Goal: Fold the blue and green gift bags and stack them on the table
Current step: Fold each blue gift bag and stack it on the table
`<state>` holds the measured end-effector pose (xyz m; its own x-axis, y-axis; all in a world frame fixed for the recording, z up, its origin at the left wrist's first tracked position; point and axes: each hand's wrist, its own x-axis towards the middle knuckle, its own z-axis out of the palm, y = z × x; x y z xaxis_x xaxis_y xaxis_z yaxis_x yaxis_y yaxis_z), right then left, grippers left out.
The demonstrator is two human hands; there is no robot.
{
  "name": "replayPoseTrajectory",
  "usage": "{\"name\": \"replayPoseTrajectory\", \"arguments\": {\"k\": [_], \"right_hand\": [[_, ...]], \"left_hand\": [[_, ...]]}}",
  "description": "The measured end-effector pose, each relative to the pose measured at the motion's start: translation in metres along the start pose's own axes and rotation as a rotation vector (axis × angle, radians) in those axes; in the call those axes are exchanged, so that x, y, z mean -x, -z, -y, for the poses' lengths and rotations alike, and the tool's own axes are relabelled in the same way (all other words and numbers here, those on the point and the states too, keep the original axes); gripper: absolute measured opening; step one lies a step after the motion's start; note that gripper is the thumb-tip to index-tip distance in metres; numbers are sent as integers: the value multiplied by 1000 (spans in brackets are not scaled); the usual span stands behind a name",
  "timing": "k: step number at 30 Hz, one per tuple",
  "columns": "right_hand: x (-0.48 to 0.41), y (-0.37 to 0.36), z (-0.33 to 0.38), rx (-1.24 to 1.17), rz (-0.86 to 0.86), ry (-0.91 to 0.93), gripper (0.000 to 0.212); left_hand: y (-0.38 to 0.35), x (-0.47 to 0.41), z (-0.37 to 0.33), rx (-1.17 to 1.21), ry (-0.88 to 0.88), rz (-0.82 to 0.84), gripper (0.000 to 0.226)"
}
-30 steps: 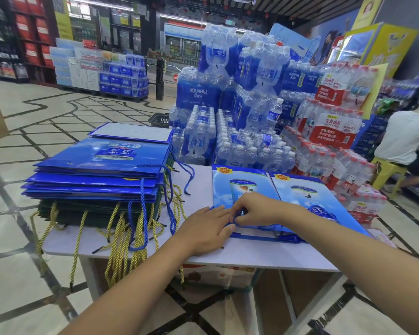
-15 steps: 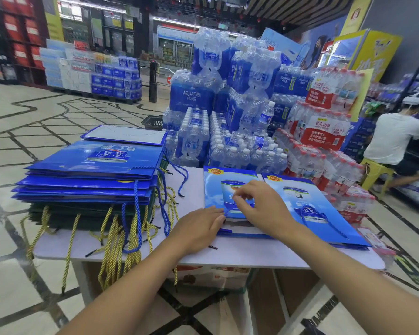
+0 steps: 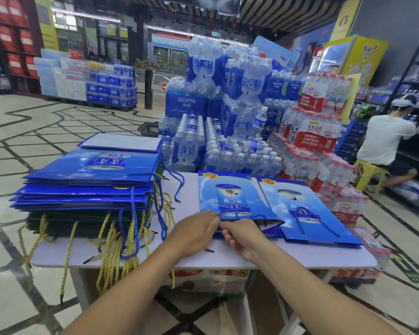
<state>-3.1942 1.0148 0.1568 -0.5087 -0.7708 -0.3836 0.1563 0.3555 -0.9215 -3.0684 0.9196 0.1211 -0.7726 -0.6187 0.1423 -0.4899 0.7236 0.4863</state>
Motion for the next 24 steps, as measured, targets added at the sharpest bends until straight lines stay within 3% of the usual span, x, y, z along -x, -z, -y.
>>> {"name": "replayPoseTrajectory", "arguments": {"k": [11, 15, 19, 22, 24], "right_hand": [[-5, 13, 2, 33, 29, -142, 11], [14, 15, 0, 254, 128, -200, 6], [19, 31, 12, 485, 20, 71, 21], [0, 49, 27, 878, -259, 421, 27], [-15, 58, 30, 1109, -326, 463, 26]], "left_hand": [[-2, -1, 1, -40, 4, 24, 51], [0, -2, 1, -34, -14, 34, 51], [-1, -5, 0, -78, -48, 63, 49], [0, -4, -1, -73, -33, 68, 49], [1, -2, -3, -58, -14, 65, 50]]}}
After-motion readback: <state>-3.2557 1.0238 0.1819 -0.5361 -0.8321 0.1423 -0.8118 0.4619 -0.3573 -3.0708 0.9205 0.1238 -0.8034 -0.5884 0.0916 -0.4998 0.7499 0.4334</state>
